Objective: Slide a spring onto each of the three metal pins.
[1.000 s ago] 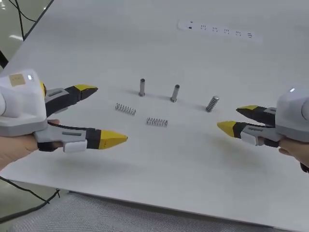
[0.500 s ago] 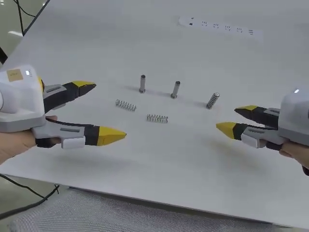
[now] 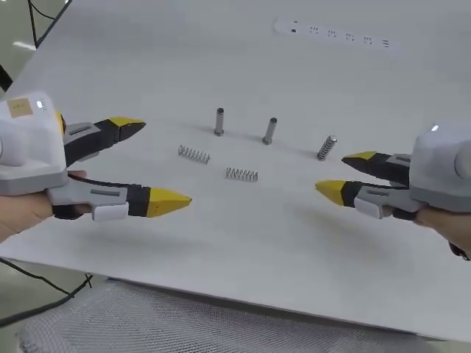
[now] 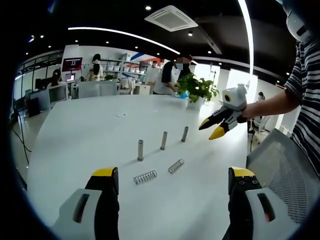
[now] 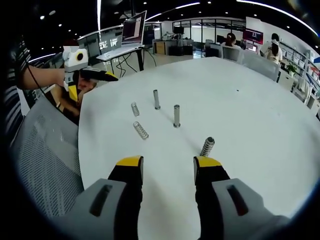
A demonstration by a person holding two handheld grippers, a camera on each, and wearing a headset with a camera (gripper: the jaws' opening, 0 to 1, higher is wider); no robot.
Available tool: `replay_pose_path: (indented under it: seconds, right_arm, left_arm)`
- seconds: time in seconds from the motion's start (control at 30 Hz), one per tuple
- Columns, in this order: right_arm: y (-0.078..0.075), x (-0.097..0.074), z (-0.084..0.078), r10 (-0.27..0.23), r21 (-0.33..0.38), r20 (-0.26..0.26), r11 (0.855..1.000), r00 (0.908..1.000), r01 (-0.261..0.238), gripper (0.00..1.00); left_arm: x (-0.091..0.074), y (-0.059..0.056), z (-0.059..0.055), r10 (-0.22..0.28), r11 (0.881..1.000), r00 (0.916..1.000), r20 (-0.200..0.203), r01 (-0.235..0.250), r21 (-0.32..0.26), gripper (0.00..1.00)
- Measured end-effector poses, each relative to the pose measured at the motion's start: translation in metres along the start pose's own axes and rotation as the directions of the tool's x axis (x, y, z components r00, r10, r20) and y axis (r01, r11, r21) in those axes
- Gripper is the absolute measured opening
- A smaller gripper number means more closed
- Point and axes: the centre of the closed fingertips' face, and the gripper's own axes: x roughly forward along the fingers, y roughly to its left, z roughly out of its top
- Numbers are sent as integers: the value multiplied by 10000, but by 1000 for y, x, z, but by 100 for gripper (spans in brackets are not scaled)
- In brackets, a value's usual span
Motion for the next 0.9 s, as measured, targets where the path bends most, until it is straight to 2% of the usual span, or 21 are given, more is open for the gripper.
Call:
replay_pose_path:
  seconds: [0.27,0.43,0.63,0.7,0.9]
  right_arm:
    - [9,13,17,428,-540,25,9976,9991,-426,41]
    - [21,24,24,786,-1076,-162,9910,9968,-799,40]
    - [32,39,31,1080,-1829,-464,9764,9931,-1148,40]
    - [36,44,34,1142,-2233,-569,9668,9918,-1241,39]
    - [47,56,40,1435,-2550,-744,9540,9868,-1579,39]
  left_arm:
    - [0,-1,-1,-17,10000,10000,-12,17,-30,90]
    - [1,-2,-2,-63,10000,10000,-30,63,-68,90]
    - [1,-2,-2,-116,9999,9999,-43,115,-76,90]
    - [1,-3,-1,-117,9999,9999,-33,117,-34,90]
    - [0,-2,-1,-113,9999,9999,-26,113,-25,90]
